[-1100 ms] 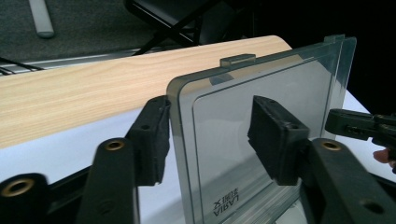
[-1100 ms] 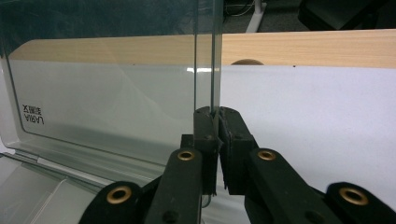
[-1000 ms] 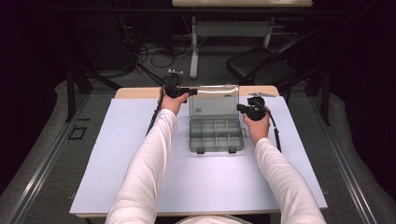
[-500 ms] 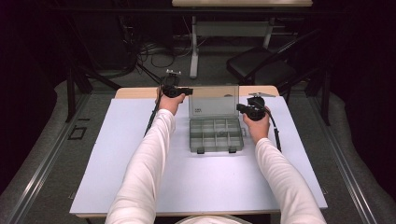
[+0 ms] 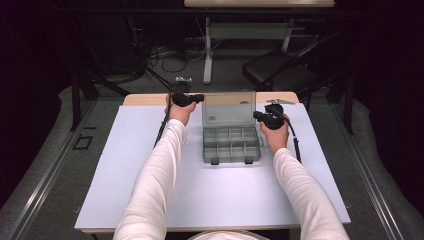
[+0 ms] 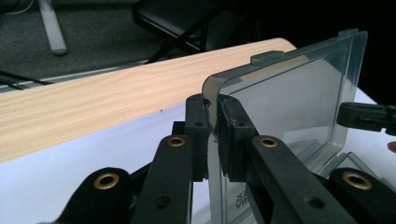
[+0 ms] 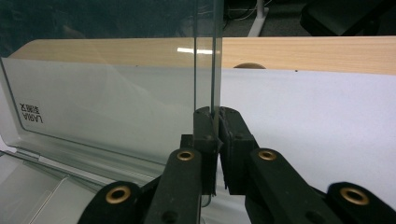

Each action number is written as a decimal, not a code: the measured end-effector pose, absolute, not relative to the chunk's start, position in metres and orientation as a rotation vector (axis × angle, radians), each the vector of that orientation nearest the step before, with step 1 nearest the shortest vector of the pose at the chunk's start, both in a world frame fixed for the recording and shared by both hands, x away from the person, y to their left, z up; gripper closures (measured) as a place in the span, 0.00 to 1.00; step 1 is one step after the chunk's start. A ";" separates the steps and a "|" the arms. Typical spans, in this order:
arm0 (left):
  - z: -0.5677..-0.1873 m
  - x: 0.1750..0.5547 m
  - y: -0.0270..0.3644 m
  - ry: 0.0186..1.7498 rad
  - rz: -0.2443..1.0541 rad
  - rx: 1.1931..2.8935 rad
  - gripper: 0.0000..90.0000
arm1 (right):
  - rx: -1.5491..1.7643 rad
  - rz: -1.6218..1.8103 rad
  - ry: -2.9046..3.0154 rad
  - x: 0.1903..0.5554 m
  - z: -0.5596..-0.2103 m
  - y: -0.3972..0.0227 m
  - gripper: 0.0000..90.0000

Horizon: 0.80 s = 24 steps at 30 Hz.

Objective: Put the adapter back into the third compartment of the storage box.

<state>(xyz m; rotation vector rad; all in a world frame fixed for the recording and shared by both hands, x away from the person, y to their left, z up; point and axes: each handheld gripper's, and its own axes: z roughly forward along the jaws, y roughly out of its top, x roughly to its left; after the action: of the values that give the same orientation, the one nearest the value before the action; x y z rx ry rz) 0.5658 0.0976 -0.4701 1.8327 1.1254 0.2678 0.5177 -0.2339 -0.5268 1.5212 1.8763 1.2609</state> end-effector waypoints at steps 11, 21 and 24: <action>-0.470 0.559 0.098 1.082 0.317 1.837 0.93 | 1.509 1.277 1.888 0.517 -0.524 -0.233 0.83; -0.469 0.550 0.099 1.036 0.349 1.831 0.93 | 1.462 1.277 1.886 0.511 -0.512 -0.236 0.71; -0.469 0.545 0.099 1.033 0.366 1.822 0.93 | 1.466 1.311 1.907 0.509 -0.507 -0.235 0.77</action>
<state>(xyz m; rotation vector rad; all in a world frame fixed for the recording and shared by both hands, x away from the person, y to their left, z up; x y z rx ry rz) 0.5450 0.0985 -0.4686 1.8219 1.0328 0.3656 0.5087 -0.2352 -0.5070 1.4662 1.9065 1.3108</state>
